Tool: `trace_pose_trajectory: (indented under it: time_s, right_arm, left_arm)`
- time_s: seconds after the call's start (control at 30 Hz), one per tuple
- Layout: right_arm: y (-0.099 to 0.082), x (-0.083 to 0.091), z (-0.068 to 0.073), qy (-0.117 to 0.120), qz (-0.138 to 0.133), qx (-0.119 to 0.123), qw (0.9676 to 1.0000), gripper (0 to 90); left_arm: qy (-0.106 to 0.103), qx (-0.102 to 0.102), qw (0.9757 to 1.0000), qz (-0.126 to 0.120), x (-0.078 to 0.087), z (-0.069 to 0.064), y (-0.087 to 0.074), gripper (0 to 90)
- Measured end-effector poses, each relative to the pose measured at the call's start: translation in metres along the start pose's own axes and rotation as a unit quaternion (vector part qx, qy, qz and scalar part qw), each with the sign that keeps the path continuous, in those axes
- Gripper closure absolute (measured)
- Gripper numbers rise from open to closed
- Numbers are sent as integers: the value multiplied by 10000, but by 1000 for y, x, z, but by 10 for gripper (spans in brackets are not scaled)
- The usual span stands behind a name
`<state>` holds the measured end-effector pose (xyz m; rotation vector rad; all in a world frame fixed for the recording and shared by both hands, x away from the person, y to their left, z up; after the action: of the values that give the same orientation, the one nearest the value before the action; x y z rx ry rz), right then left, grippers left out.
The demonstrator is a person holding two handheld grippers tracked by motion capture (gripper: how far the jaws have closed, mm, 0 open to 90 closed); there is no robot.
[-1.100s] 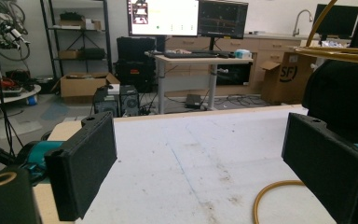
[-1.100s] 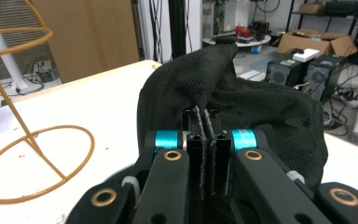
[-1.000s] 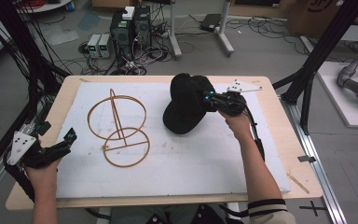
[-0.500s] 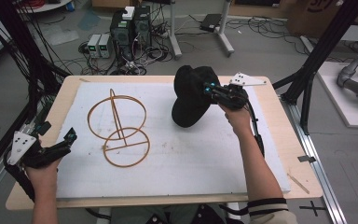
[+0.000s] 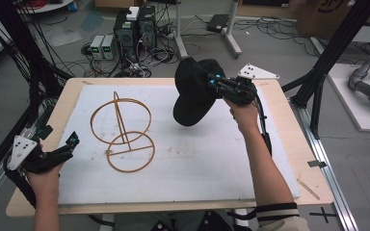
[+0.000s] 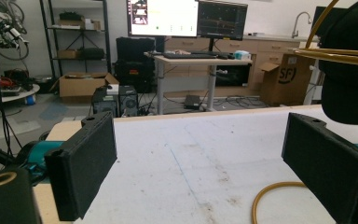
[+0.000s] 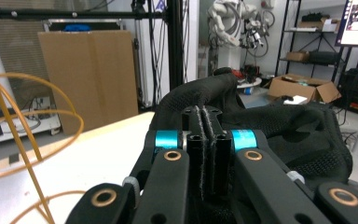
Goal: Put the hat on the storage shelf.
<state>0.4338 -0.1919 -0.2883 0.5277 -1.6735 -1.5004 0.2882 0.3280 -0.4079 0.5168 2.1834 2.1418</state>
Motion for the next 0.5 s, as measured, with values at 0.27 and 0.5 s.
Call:
trace_pose_trajectory:
  time_s: [0.27,0.5]
  right_arm:
    - [21,1,7,-111,-129,19,9999,892]
    - [43,0,18,-100,-208,109,9997,892]
  left_arm:
    - [-32,-3,10000,-38,1,0,1,104]
    - [-67,-24,10000,-47,2,0,1,102]
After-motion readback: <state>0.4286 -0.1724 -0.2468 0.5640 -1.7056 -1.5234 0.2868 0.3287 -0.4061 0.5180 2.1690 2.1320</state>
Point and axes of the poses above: each handheld gripper's, and its own axes: x roughly backward along the jaws, y roughly out of its top, z roughly to its left, the point moved 2 cm from there along -x, roughly forward along the jaws, and after that the axes turned 12 degrees about z, right-handed, at the moved point
